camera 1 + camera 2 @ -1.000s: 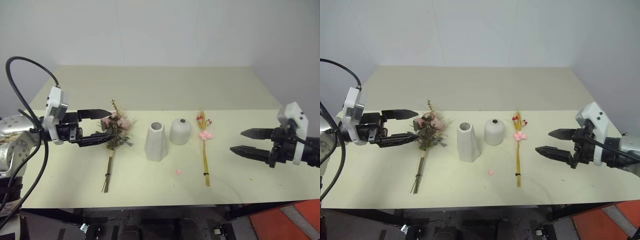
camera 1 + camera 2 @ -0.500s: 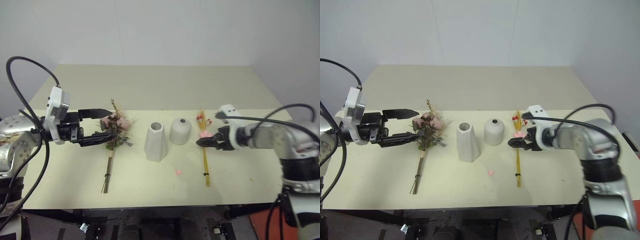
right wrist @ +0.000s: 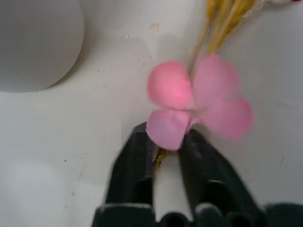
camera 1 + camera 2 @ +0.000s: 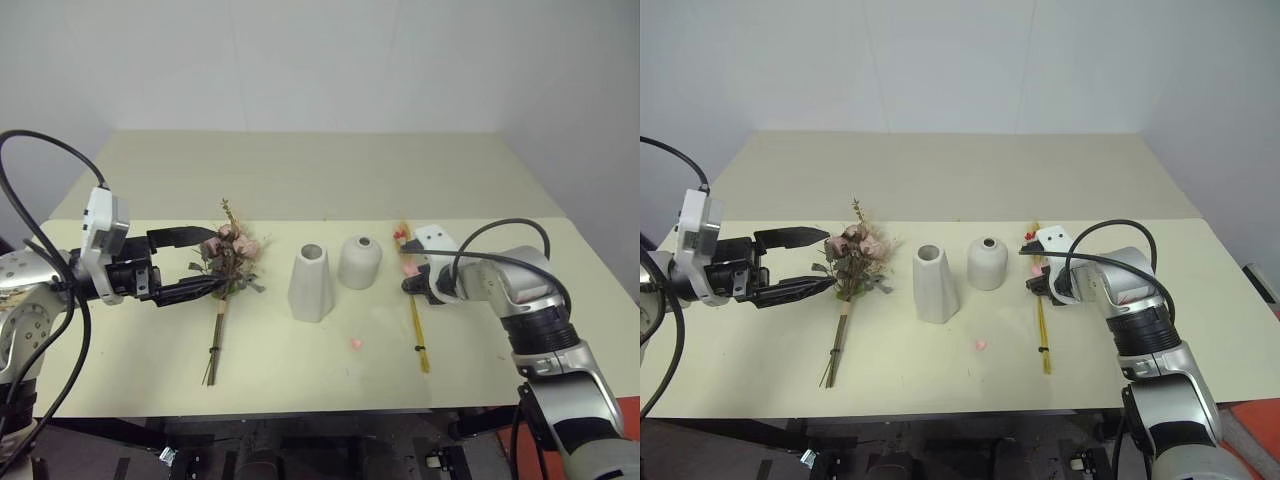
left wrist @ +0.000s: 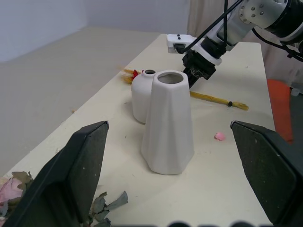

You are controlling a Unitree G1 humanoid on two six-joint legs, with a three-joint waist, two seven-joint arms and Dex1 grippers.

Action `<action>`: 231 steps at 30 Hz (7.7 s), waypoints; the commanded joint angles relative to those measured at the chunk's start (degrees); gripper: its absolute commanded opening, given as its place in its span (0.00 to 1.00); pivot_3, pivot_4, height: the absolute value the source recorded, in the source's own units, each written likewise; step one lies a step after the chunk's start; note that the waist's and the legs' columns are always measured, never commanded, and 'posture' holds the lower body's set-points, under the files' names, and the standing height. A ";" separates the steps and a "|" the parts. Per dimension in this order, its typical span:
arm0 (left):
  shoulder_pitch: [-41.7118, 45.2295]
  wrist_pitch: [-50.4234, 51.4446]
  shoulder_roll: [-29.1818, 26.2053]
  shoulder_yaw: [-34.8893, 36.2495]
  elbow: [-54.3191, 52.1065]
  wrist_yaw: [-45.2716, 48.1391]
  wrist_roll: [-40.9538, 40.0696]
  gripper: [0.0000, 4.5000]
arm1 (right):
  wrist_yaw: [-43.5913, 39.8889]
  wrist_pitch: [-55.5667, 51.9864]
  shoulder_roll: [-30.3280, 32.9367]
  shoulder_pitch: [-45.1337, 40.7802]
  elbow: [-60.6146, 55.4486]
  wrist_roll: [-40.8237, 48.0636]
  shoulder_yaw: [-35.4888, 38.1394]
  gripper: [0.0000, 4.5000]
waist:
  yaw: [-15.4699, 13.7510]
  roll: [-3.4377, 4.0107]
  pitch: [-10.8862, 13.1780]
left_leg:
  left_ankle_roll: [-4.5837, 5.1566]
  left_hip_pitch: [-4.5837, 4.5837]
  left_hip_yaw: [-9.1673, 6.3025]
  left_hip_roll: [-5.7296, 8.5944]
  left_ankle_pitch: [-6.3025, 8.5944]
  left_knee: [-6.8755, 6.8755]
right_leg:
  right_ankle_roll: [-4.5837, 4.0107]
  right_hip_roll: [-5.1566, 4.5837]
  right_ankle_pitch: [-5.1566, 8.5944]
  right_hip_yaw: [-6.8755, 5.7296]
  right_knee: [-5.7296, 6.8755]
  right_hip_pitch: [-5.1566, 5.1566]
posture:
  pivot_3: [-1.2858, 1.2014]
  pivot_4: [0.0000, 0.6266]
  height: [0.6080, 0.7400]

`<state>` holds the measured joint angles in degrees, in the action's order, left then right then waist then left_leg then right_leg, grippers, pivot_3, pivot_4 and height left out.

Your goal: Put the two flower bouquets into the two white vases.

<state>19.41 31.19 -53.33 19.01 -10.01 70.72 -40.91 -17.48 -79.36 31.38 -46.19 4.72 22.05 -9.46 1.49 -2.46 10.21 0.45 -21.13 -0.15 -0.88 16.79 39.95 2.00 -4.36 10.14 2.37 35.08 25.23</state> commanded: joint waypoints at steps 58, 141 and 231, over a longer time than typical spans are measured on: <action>13.21 -0.23 -2.44 -5.25 8.62 6.06 1.04 1.00 | 2.36 61.47 -25.18 3.64 -10.85 -3.08 13.74 0.01 | 1.20 0.11 0.06 | -0.04 -0.11 -0.02 0.00 -0.02 -0.17 | -0.01 0.00 -0.01 -0.01 0.16 0.15 | 0.52 0.24 1.00; 28.01 26.33 23.41 12.92 2.97 -33.91 -13.77 0.00 | -28.25 42.98 17.03 31.04 -39.20 27.58 27.44 1.00 | -0.80 -0.03 0.08 | -0.04 -0.01 -0.06 0.08 -0.02 0.07 | -0.02 -0.09 0.02 -0.01 -0.02 -0.11 | 0.52 0.24 1.00; -3.08 8.64 -7.37 6.24 -1.96 5.77 -5.39 0.99 | -29.61 43.79 19.66 44.13 -37.04 25.33 35.32 1.00 | -0.77 -0.02 0.07 | -0.03 0.03 0.00 -0.03 -0.02 0.02 | 0.06 -0.01 0.13 0.00 -0.07 -0.11 | 0.52 0.24 1.00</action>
<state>16.62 39.19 -60.07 22.76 -9.79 77.32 -44.73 -46.76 -36.79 50.20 -1.63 -32.36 47.50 23.68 0.72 -2.48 10.28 0.42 -21.10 -0.15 -0.91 16.77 39.97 2.06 -4.37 10.27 2.37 35.00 25.12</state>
